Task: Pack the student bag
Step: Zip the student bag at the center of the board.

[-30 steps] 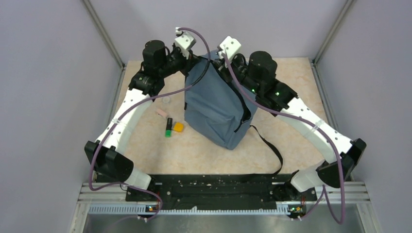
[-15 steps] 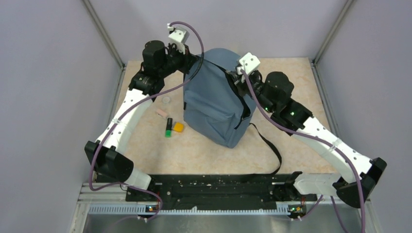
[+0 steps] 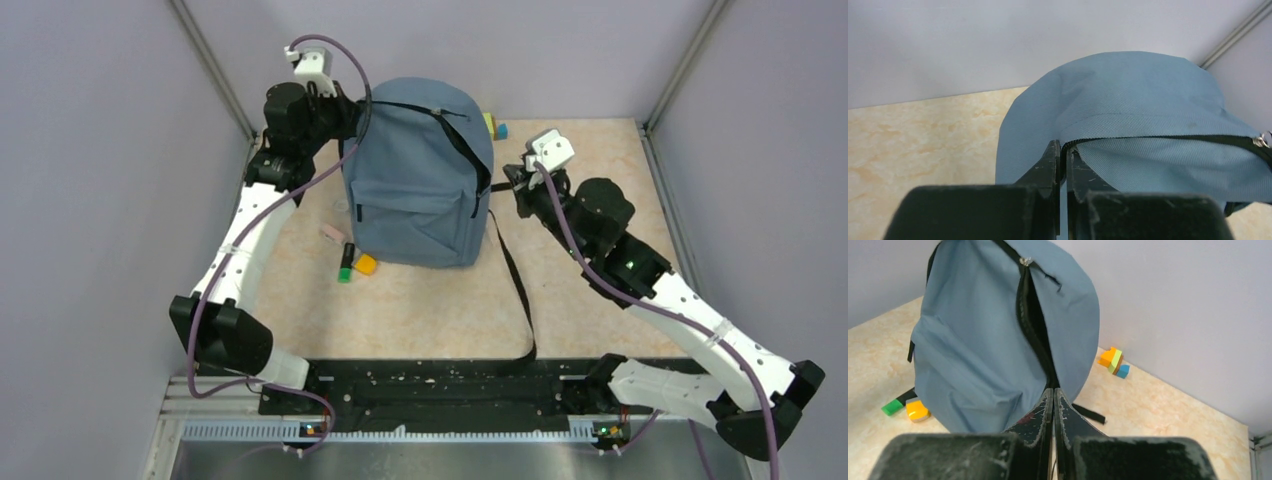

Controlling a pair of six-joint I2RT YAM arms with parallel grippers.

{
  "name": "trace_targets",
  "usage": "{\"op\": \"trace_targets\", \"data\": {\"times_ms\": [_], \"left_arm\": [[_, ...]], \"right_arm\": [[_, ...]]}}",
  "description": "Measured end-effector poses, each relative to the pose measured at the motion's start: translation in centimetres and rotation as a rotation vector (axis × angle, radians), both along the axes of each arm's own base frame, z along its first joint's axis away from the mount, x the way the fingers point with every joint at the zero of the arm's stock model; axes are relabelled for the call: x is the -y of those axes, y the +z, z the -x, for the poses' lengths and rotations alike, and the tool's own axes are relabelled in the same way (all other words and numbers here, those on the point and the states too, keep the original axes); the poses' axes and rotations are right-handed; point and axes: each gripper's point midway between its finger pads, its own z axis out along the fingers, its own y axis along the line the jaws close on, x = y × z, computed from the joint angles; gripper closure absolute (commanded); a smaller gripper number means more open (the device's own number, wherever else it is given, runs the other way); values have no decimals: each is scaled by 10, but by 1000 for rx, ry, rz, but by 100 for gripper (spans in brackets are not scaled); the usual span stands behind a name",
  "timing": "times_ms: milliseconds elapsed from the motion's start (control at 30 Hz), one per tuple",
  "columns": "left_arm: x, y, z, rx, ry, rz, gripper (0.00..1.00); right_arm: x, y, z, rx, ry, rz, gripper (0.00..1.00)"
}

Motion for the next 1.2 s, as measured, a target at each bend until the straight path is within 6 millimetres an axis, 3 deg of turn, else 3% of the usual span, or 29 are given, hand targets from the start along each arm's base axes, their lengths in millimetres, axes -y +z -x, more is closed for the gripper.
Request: {"op": "trace_targets", "data": {"times_ms": [67, 133, 167, 300, 433, 633, 767, 933, 1200], "left_arm": [[-6, 1, 0, 17, 17, 7, 100], [-10, 1, 2, 29, 21, 10, 100], [-10, 2, 4, 35, 17, 12, 100], [-6, 5, 11, 52, -13, 10, 100], [-3, 6, 14, 64, -39, 8, 100], [1, 5, 16, 80, -67, 2, 100], [2, 6, 19, 94, -82, -5, 100], [3, 7, 21, 102, -96, -10, 100], [4, 7, 22, 113, -108, -21, 100]], "right_arm": [[0, -6, 1, -18, 3, 0, 89], [-4, -8, 2, -33, 20, -9, 62], [-7, -9, 3, -41, 34, -8, 56], [-20, 4, -4, -75, 77, -40, 42], [-25, 32, -34, -103, 72, -136, 28], [-49, 32, -62, -226, 100, -296, 27], [-53, 20, -85, -316, 80, -424, 27], [-62, 12, -103, -382, 87, -536, 34], [-82, 10, -108, -438, 157, -607, 57]]}}
